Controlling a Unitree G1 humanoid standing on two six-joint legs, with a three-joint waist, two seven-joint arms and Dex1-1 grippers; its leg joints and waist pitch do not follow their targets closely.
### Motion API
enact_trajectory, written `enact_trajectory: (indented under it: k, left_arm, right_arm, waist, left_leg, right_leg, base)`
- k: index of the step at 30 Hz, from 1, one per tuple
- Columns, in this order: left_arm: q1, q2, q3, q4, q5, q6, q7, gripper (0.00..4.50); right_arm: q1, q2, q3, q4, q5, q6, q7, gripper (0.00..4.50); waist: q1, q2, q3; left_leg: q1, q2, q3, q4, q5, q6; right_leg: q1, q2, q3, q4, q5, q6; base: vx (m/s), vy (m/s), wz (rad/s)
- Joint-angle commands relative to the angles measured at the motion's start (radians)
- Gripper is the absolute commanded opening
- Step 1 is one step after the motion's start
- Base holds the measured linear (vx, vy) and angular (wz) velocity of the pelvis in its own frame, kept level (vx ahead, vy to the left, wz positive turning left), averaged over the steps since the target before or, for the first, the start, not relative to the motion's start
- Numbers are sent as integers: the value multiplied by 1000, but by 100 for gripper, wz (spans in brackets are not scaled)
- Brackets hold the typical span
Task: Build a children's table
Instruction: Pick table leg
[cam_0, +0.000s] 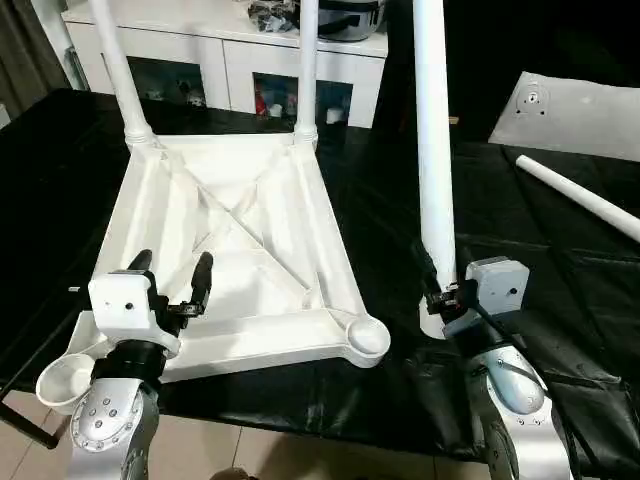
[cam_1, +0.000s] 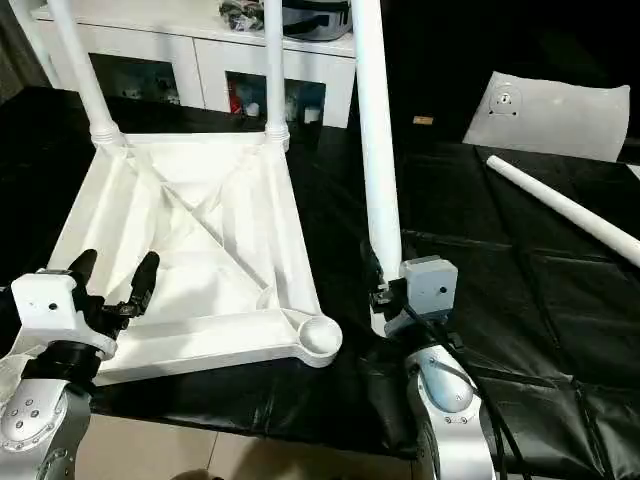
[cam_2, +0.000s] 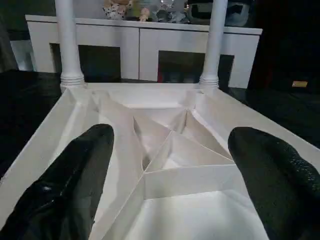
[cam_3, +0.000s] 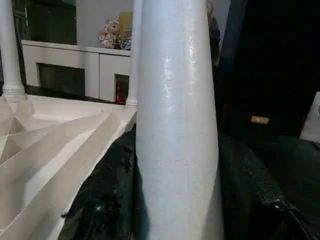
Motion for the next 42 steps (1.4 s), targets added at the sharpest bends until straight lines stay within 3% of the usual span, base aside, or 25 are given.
enact_trajectory:
  k: [1,42]
  left_arm:
    - [-7,0,-2,5,0,-9,0,409]
    - [-7,0,-2,5,0,-9,0,409]
  right_arm:
    - [-9,-5,-1,1,8,6,-2,185]
    - [-9,-5,-1,1,8,6,-2,185]
  waist:
    - [0,10,-43]
    - [0,9,-44]
  left_leg:
    - [15,31,-18,-83,-459,2]
    - [15,31,-18,-83,-460,2]
  right_leg:
    - [21,-47,36,-85,-453,-34]
    - [21,-47,36,-85,-454,-32]
  base:
    - [0,0,0]
    - [0,0,0]
